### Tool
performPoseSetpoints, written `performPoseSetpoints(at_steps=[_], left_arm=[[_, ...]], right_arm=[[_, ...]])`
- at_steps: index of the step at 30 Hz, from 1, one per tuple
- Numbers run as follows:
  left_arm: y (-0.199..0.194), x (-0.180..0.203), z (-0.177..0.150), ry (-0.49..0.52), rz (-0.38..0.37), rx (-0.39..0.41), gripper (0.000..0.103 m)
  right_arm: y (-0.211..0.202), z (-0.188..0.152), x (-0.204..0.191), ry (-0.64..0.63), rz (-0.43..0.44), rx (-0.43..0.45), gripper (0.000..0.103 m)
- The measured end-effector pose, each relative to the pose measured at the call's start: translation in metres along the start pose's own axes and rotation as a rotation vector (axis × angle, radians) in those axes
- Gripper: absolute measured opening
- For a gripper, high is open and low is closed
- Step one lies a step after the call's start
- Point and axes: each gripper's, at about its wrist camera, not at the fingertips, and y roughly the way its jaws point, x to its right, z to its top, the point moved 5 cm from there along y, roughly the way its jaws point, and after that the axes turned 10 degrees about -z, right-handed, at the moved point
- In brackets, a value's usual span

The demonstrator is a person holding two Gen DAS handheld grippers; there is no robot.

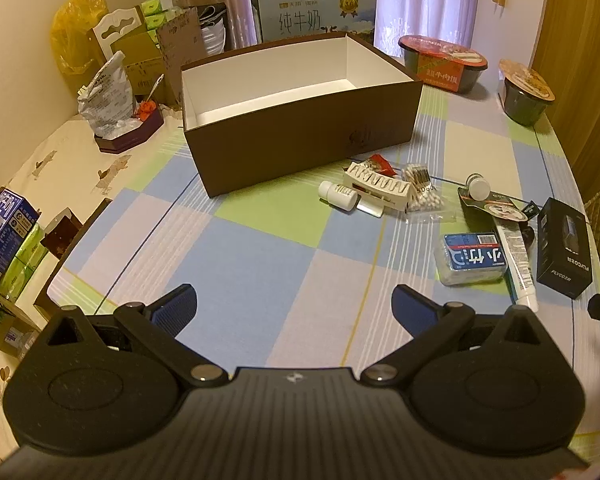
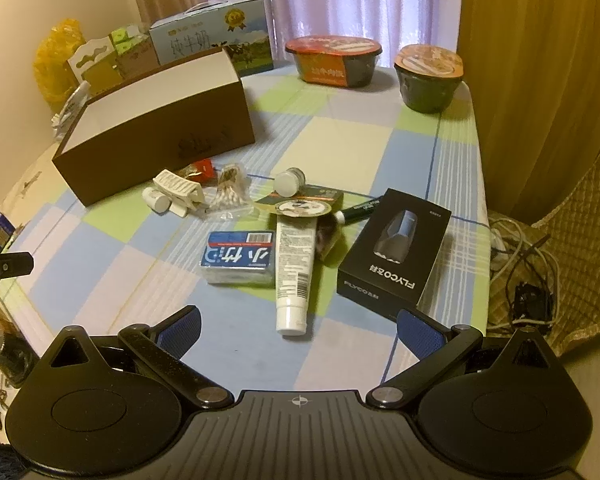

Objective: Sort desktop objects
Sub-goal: 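Move the right tool toward the black FLYCO shaver box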

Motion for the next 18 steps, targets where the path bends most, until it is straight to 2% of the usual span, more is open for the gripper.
performPoseSetpoints(at_steps=[10, 18], left_arm=[[0.014, 0.001, 0.004, 0.005, 0.004, -0.019, 0.102], [0.028, 0.005, 0.012, 0.023, -0.010, -0.021, 0.102]], right_arm=[[0.013, 0.001, 0.006, 0.011, -0.035, -0.011, 0.101], [0.023, 0.007, 0.015, 0.041, -0.060, 0.027, 0.101]])
